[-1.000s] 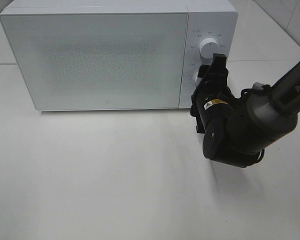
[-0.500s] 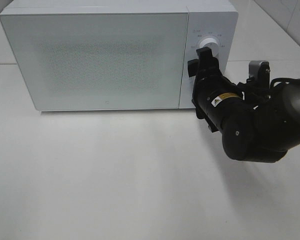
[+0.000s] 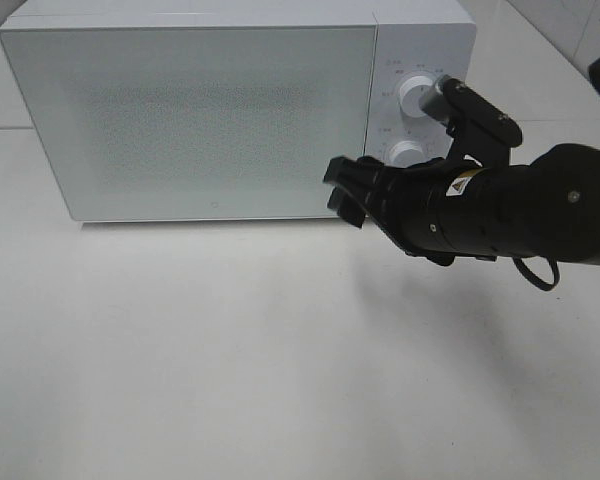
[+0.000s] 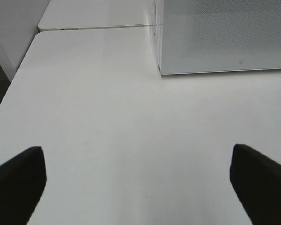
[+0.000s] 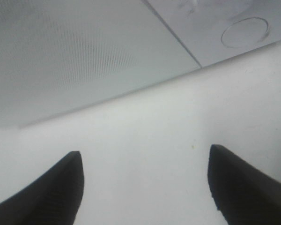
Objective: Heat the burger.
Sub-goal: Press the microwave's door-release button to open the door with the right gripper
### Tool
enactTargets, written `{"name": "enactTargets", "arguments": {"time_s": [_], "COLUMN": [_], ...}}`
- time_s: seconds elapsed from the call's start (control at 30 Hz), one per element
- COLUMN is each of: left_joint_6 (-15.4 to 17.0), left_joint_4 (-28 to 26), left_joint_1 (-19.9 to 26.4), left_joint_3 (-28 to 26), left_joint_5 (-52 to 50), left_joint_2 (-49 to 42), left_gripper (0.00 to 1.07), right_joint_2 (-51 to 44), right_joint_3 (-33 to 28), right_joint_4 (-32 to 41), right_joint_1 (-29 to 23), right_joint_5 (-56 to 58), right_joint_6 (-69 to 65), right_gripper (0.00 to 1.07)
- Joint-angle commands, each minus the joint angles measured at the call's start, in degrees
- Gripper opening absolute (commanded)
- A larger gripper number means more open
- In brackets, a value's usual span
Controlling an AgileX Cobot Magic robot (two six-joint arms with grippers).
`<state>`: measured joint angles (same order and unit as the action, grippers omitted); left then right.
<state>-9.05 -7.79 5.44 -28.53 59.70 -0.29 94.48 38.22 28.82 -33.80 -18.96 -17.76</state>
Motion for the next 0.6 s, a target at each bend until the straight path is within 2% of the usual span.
{"name": "enactTargets", "arguments": {"time_s": [0.03, 0.07, 0.13, 0.17, 0.27, 0.33, 0.43, 0.6], "left_joint_6": [0.1, 0.1, 0.1, 0.1, 0.1, 0.1, 0.1, 0.1], "left_joint_4": [-0.5, -0.5, -0.5, -0.5, -0.5, -0.5, -0.5, -0.5], "left_joint_1": [0.1, 0.1, 0.1, 0.1, 0.1, 0.1, 0.1, 0.1], "left_joint_3": [0.2, 0.2, 0.2, 0.2, 0.2, 0.2, 0.2, 0.2], "left_joint_5": [-0.3, -0.3, -0.3, -0.3, -0.3, -0.3, -0.3, -0.3], "left_joint_2": [-1.4, -1.4, -1.4, -1.4, -1.4, -1.4, -1.4, -1.4], "left_gripper": [1.0, 1.0, 1.0, 1.0, 1.0, 1.0, 1.0, 1.0], "right_joint_2": [-4.3, -6.0, -6.9, -8.5, -9.3, -13.3, -14.6, -24.6], "right_joint_3": [0.1, 0.5, 1.0, 2.5, 3.3, 6.1, 6.8, 7.4], "right_joint_4": [-3.7, -5.9, -7.4, -10.4, -11.9, -17.5, -18.2, -19.7], "right_joint_1": [1.1, 2.4, 3.3, 4.8, 5.3, 5.6, 5.6, 5.5], "right_joint_5": [13.0, 19.0, 22.5, 29.0, 32.4, 44.3, 47.1, 59.1], "right_joint_6": [15.5, 17.2, 17.8, 17.8, 17.8, 17.8, 17.8, 17.8], "right_gripper": [0.73, 0.73, 0.73, 0.73, 0.73, 0.73, 0.73, 0.73]}}
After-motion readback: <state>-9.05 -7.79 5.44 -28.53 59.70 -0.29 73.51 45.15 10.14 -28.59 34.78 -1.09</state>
